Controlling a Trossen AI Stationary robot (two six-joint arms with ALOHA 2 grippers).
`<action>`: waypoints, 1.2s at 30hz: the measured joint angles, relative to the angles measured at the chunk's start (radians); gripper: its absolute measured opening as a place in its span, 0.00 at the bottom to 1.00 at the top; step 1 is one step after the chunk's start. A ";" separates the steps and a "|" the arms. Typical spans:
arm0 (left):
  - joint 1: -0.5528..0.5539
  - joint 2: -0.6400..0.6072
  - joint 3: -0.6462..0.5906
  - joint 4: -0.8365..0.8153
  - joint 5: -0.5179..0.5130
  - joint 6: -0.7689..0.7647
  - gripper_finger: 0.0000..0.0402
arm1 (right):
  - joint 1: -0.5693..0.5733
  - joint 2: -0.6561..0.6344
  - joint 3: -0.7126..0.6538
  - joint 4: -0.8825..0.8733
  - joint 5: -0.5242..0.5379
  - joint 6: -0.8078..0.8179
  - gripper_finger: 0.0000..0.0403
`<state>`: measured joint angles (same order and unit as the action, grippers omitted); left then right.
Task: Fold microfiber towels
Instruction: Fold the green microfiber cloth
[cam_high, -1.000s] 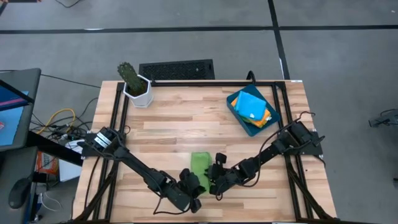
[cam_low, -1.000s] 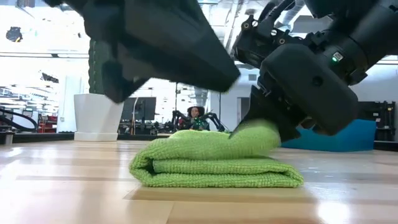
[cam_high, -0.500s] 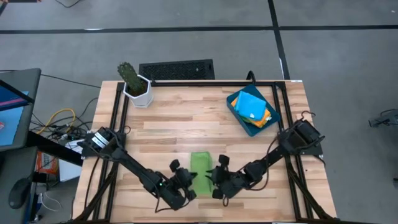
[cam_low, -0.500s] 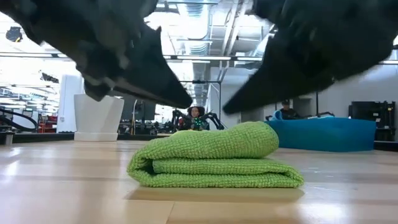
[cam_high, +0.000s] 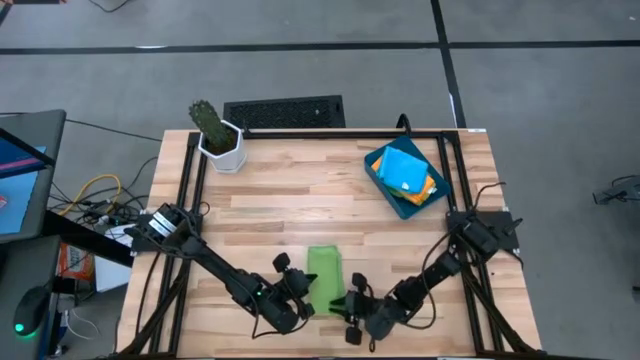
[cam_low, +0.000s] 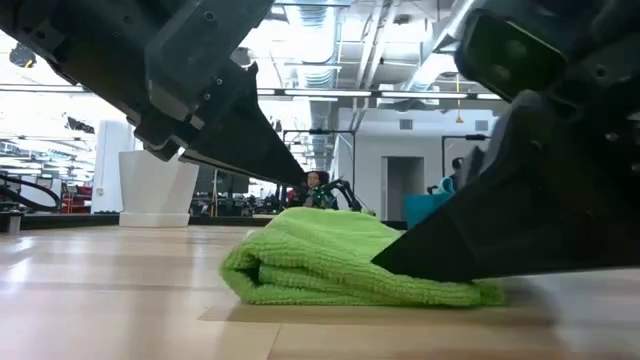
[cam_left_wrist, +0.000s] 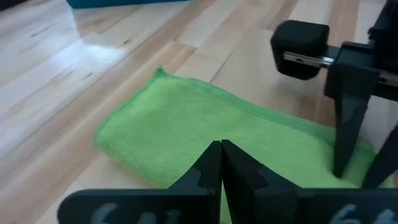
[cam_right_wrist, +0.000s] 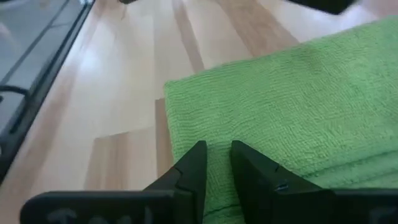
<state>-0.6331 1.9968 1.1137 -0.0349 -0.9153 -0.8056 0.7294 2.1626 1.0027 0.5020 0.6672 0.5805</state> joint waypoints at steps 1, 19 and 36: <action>0.000 0.000 0.000 0.000 -0.006 0.002 0.00 | 0.010 0.004 0.000 -0.002 0.009 0.024 0.25; 0.138 0.000 -0.108 0.338 0.095 0.270 0.00 | 0.059 -0.129 -0.002 -0.113 0.239 -0.177 0.25; 0.352 0.000 -0.224 0.555 0.383 0.446 0.00 | 0.023 0.039 -0.024 -0.088 0.220 0.080 0.25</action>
<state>-0.2814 1.9973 0.8902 0.5198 -0.5319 -0.3592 0.7524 2.2020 0.9788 0.4143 0.8876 0.6609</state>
